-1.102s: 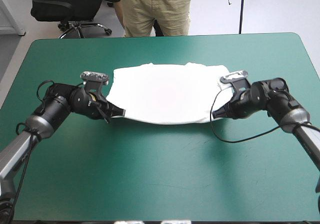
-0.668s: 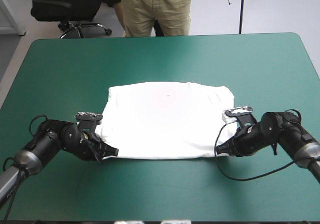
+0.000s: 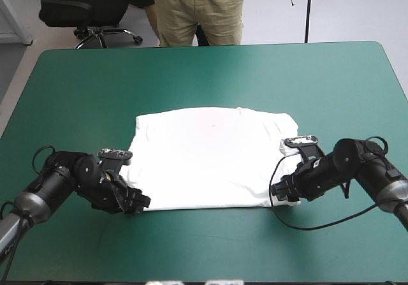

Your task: Fold the cloth

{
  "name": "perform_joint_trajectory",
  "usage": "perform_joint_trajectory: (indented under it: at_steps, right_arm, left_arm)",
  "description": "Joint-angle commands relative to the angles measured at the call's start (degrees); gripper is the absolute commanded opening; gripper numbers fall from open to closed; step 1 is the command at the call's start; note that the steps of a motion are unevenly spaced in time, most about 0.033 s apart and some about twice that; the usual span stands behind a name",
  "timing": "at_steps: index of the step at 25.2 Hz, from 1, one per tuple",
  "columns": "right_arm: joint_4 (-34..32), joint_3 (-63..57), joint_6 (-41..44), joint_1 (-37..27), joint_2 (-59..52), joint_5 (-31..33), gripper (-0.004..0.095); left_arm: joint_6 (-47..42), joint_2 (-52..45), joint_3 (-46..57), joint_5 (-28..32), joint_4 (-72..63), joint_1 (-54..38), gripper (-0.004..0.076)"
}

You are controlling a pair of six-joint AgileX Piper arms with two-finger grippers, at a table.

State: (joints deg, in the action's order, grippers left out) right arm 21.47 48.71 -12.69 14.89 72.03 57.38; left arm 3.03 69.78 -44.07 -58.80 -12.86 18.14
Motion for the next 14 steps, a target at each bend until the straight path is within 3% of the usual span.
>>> perform_joint_trajectory:
  at_steps: [1, 3, 6, 14]
  right_arm:
    - [-5.2, 7.5, 2.8, -0.5, -1.6, 2.6, 0.0473]
    - [-15.6, 13.8, 6.4, -0.5, -1.6, 5.3, 0.0473]
    - [-24.6, 21.1, 8.4, -0.5, -1.6, 8.4, 0.0473]
    - [-24.9, 27.5, 10.0, -0.5, -1.6, 7.1, 0.0473]
  left_arm:
    - [-0.8, -3.7, -7.2, -1.1, -0.2, 0.2, 0.0488]
    - [-3.8, -4.8, -12.3, -2.3, 4.0, 0.2, 0.0488]
    - [-8.0, -5.2, -18.3, -3.8, 10.7, 0.2, 0.0488]
    - [-12.6, -1.4, -23.0, -3.9, 15.5, -1.9, 0.0488]
